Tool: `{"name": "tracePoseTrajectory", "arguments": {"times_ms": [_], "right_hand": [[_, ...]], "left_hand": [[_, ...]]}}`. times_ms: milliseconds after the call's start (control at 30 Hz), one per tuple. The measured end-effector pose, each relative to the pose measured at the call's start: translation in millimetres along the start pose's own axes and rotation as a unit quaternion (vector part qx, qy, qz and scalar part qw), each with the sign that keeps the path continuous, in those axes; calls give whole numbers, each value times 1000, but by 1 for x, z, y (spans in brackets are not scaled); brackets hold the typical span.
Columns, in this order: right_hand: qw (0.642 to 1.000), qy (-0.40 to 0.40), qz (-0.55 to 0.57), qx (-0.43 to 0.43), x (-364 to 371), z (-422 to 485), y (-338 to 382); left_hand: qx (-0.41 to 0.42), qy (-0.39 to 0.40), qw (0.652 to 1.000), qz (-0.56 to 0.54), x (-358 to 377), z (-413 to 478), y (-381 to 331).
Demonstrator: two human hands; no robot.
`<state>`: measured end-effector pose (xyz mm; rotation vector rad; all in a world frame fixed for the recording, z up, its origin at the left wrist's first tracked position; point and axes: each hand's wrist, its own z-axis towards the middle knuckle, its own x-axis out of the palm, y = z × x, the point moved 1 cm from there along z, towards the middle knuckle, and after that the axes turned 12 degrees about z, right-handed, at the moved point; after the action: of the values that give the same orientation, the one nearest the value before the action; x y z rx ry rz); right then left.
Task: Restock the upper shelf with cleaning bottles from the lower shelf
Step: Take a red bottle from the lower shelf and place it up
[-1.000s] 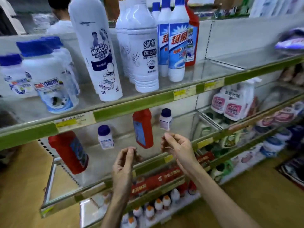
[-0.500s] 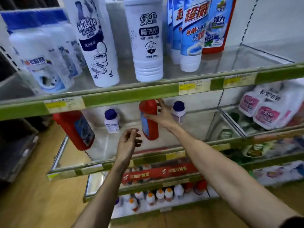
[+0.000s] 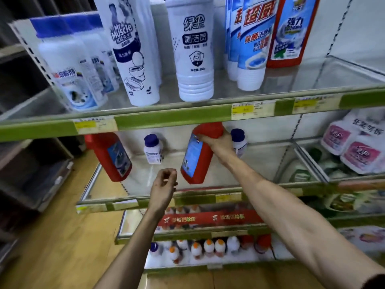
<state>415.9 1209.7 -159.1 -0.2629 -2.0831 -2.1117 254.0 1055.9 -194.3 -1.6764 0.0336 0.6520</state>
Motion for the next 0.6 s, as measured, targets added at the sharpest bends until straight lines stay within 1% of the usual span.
{"name": "tracePoseTrajectory", "arguments": {"times_ms": [133,267,367,500,600], "right_hand": [[999,-44,27,-13,-2,-29,17],[997,-55,45,-25,-1,-63,27],[997,-57,41,-16,-2,-89,33],[996,-63,35,-44,-2,-121,40],[997,-33,26,-57,-2,-146,47]], "left_hand": [[78,26,987,135,14,-6,-5],[165,23,970,177,21,-23,-10],[188,18,970,153,16,-40,-9],[192,33,972,133,8,-65,-9],[172,89,979,64,-4,-87,-10]]}}
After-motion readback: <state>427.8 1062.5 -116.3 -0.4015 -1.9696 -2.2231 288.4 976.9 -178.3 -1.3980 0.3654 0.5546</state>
